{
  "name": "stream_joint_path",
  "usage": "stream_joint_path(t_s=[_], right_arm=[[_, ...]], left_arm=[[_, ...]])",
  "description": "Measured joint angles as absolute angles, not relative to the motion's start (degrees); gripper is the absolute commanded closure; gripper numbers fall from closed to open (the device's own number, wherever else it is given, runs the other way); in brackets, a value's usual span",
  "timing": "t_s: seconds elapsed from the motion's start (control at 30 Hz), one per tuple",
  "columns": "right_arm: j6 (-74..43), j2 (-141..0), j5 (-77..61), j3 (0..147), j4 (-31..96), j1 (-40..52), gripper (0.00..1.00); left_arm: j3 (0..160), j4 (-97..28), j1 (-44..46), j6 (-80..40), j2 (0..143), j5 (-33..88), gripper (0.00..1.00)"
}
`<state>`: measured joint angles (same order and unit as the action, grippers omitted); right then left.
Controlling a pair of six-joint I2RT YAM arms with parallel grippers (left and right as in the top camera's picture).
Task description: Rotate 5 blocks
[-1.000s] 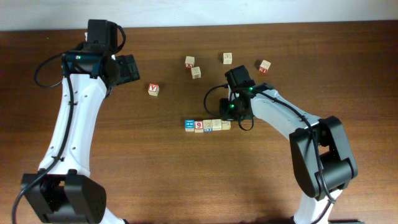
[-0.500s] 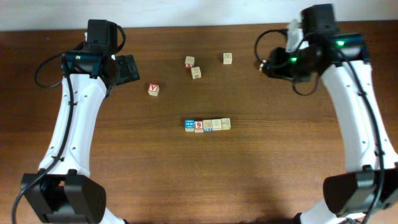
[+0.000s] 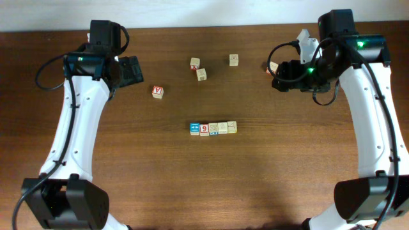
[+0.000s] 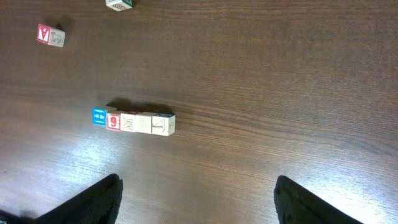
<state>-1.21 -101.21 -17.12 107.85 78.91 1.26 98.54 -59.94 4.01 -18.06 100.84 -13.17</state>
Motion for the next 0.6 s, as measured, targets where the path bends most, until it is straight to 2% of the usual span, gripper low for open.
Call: stream_joint_path(t_s=[0.17, 0.27, 0.4, 0.43, 0.5, 0.53, 0.57, 0.6], right_arm=[[-0.97, -101.21, -19.25, 107.85, 79.55, 1.26, 0.21], [-0.84, -101.21, -19.68, 107.85, 79.68, 1.26, 0.15], [-0.82, -101.21, -20.08, 107.26, 78.85, 1.26, 0.16], [-0.80, -101.21, -20.10, 106.13, 78.17, 1.26, 0.16], [-0.82, -101.21, -20.38, 102.54, 74.87, 1.26, 0.17], [-0.80, -101.21, -20.71, 100.95, 73.63, 1.26, 0.21], [-0.80, -101.36, -21.58, 98.41, 71.44, 1.26, 0.24], [-0.73, -101.32, -22.68, 96.71, 68.69, 1.26, 0.26]], left_arm=[[98.54, -59.94, 4.01, -18.06, 100.84, -13.17, 0.01], [98.54, -59.90, 4.01, -18.06, 100.84, -12.88, 0.01], [98.54, -59.72, 4.01, -18.09, 100.84, -6.66, 0.01], [98.54, -59.05, 4.01, -18.09, 100.84, -4.36, 0.16], [98.54, -57.63, 4.01, -18.33, 100.84, -1.58, 0.54], [98.54, -57.30, 4.01, -18.41, 100.84, -0.56, 0.83], [98.54, -57.47, 4.01, -19.14, 100.84, 0.69, 1.00], [98.54, -57.82, 4.01, -19.66, 100.84, 1.02, 1.00]])
